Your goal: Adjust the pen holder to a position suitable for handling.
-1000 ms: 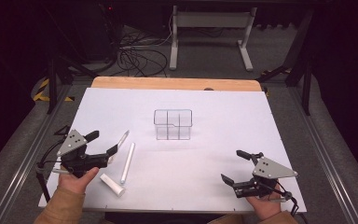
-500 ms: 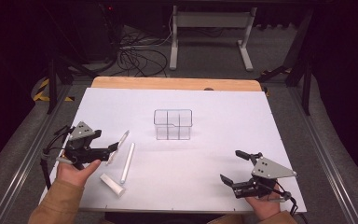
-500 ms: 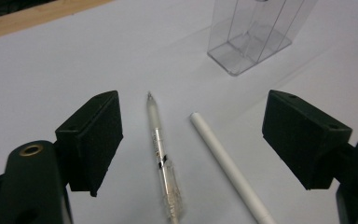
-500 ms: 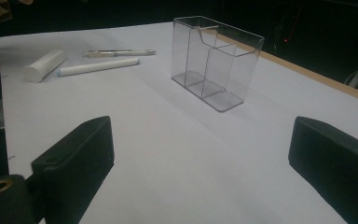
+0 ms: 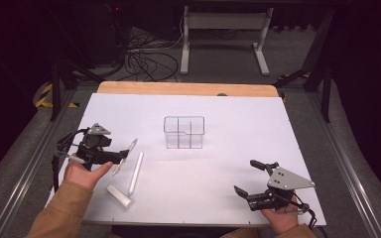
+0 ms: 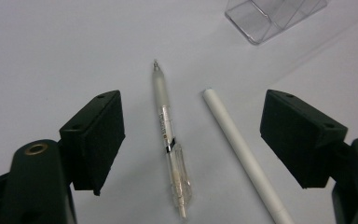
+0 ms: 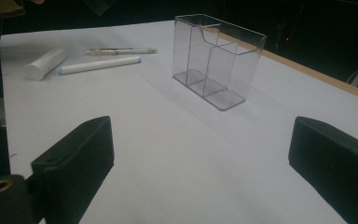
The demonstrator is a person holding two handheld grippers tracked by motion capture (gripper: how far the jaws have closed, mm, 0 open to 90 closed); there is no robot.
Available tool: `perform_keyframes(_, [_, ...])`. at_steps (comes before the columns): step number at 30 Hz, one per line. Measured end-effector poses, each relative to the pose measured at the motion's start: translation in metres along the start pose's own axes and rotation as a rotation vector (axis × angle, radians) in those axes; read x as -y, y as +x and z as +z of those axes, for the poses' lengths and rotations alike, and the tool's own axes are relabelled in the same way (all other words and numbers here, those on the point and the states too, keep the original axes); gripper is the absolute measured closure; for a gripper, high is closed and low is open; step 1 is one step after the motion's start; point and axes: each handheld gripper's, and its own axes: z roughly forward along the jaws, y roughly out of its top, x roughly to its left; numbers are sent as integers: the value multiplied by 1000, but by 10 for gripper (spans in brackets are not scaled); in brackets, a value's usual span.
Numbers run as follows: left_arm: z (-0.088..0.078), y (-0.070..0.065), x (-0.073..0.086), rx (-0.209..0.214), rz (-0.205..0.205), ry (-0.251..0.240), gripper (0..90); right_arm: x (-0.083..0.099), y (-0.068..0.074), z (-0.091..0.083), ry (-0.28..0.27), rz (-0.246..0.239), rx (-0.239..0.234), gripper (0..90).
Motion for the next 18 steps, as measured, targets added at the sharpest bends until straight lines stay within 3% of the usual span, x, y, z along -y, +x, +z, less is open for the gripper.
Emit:
perform_keyframes(2, [5, 1, -3, 8, -9, 30, 242, 0, 0, 0, 0, 1, -1, 73])
perform_keyframes(8, [12, 1, -8, 10, -16, 60, 261, 0, 0, 0, 0, -6, -1, 73])
perform_keyframes(15, [21, 3, -15, -2, 16, 122, 295, 0, 0, 0, 2, -5, -3, 73])
perform_keyframes(18, [25, 5, -18, 26, -12, 153, 308, 0, 0, 0, 0, -9, -4, 73])
